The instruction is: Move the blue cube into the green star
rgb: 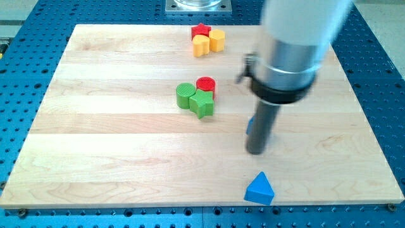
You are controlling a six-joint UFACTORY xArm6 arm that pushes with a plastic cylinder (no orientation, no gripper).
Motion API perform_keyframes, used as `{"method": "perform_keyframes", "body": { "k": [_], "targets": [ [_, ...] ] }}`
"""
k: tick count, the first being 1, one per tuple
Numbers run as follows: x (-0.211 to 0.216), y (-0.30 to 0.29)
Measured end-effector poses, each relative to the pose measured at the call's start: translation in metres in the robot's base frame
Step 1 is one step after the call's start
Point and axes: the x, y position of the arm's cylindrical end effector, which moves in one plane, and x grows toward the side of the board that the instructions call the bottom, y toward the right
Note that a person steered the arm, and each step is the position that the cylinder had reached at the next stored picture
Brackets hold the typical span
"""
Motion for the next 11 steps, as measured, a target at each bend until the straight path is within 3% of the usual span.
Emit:
{"method": "perform_keyframes", "body": {
  "k": [1,2,3,4,5,6,7,8,10,11],
  "targets": [
    [0.007,0.036],
    [-0.021,0.007],
    [-0.014,0.059],
    [-0.046,0.061],
    [-0.059,-0.004],
    [-0.054,0.011],
    [0.003,0.098],
    [0.085,0.057],
    [0.085,0.029],
    [0.086,-0.050]
  ]
}}
